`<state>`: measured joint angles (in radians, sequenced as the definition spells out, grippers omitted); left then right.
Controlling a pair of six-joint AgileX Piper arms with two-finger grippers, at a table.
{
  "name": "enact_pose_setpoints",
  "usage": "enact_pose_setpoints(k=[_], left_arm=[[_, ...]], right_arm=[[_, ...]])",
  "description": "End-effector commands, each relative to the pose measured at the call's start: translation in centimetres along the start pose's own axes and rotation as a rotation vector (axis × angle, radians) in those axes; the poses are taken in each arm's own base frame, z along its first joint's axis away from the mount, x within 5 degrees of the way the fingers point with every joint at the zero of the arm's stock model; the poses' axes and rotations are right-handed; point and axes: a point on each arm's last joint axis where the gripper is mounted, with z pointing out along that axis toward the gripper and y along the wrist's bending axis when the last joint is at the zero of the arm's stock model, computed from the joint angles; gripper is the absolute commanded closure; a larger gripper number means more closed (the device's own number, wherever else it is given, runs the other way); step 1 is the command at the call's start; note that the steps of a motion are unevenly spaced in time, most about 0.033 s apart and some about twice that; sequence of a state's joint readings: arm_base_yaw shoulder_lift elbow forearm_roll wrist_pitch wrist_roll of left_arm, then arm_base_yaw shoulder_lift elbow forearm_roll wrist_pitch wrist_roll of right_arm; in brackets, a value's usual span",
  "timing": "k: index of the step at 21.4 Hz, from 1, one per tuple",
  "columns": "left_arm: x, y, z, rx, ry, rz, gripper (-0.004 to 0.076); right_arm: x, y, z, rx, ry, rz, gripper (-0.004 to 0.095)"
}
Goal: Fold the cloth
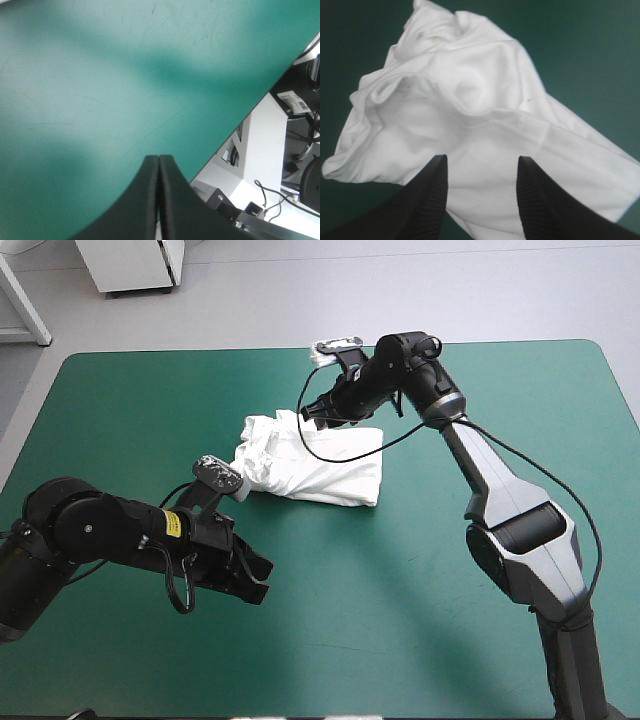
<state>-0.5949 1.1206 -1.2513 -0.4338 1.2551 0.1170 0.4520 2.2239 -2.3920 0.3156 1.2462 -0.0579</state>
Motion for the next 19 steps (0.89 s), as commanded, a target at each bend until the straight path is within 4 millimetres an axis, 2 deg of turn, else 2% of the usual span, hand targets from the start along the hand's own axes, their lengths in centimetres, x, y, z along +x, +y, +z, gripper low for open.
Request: enact_pose_setpoints(k=[1,4,7,9,13,19], left_arm=[[-0.4,-0.8,-1.1,0.034,-0.074,0.007,0.0746],[-0.4,-0.8,-1.1,0.034,-0.069,0.007,0.0746],[-0.4,-0.8,-1.1,0.035,-0.069,0.007,0.0746],[-0.4,-0.8,-1.1,0.035,-0.069,0.007,0.0746],[-0.4,-0.8,-1.1,0.034,-0.075,0.007,0.0746],[-0.5,-0.7,-1.1,0.029,-0.086,0.008,0.0746]], right_arm=[[-0.8,-0.5,-5.6,0.018,-0.107,0.040,0.0483],[1.0,-3.8,-6.0,0.059,-0.036,0.117,0.0483],[3.1,-6.1,-5.7,0.016,0.036,0.206,0.0483],[3.8,-7.1,-5.4,0.012,0.060,0.220,0.0473],[4.7,-7.6,-3.7,-0.007,0.085,0.233,0.0378],[5.1,-8.2,-1.3,-0.047,0.102,0.250,0.0380]])
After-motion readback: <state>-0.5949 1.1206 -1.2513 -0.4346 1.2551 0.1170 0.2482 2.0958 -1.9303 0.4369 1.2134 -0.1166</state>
